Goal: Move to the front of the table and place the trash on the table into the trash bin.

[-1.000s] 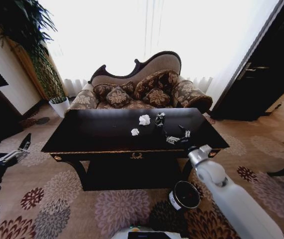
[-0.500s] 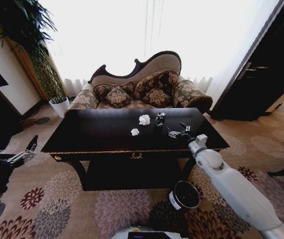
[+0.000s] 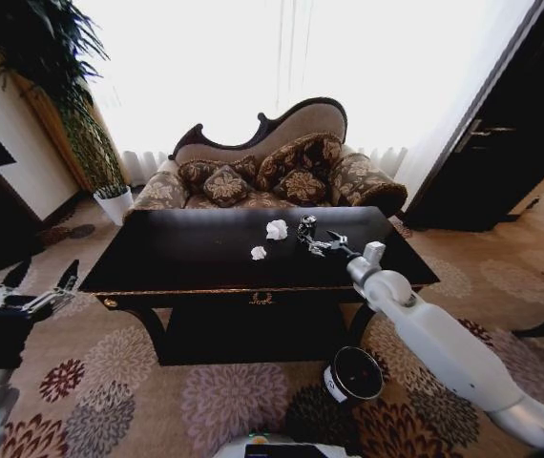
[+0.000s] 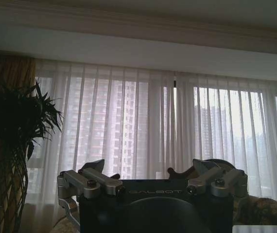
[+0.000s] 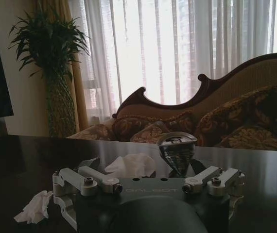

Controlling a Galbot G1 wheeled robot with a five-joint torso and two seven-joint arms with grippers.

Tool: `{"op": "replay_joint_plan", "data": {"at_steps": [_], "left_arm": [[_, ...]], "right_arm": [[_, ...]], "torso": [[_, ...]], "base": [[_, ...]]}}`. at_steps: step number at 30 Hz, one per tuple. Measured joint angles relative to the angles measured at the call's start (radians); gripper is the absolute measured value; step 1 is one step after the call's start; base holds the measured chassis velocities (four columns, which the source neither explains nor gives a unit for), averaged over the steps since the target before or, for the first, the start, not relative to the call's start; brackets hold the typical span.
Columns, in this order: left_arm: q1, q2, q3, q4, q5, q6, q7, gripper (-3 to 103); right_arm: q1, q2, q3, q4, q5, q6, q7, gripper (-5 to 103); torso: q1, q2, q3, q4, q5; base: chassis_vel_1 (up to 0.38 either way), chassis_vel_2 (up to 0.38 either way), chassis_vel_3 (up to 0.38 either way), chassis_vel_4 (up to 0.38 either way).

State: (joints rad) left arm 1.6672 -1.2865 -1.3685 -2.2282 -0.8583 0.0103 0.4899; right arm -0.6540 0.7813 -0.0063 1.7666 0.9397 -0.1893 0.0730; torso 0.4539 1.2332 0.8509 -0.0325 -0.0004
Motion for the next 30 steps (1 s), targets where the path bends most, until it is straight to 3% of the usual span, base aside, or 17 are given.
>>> {"op": "replay_joint_plan", "data": {"at_steps": [11, 30], "left_arm": [[0.001, -0.003, 0.001, 0.016, 0.022, -0.028, 0.022, 100], [0.001, -0.003, 0.020, 0.020, 0.035, -0.038, 0.030, 100]], "right_arm": [[0.080, 0.031, -0.082, -0.103, -0.088, -0.015, 0.028, 100], [0.141, 0.036, -0.123, -0.212, -0.110, 0.001, 0.007, 100]], "torso": [[0.000, 0.000, 0.000, 0.0001, 0.0003], [0.000, 0.000, 0.000, 0.0000, 0.0003]], "base": [[0.000, 0.000, 0.000, 0.000], [0.000, 0.000, 0.000, 0.000]]}}
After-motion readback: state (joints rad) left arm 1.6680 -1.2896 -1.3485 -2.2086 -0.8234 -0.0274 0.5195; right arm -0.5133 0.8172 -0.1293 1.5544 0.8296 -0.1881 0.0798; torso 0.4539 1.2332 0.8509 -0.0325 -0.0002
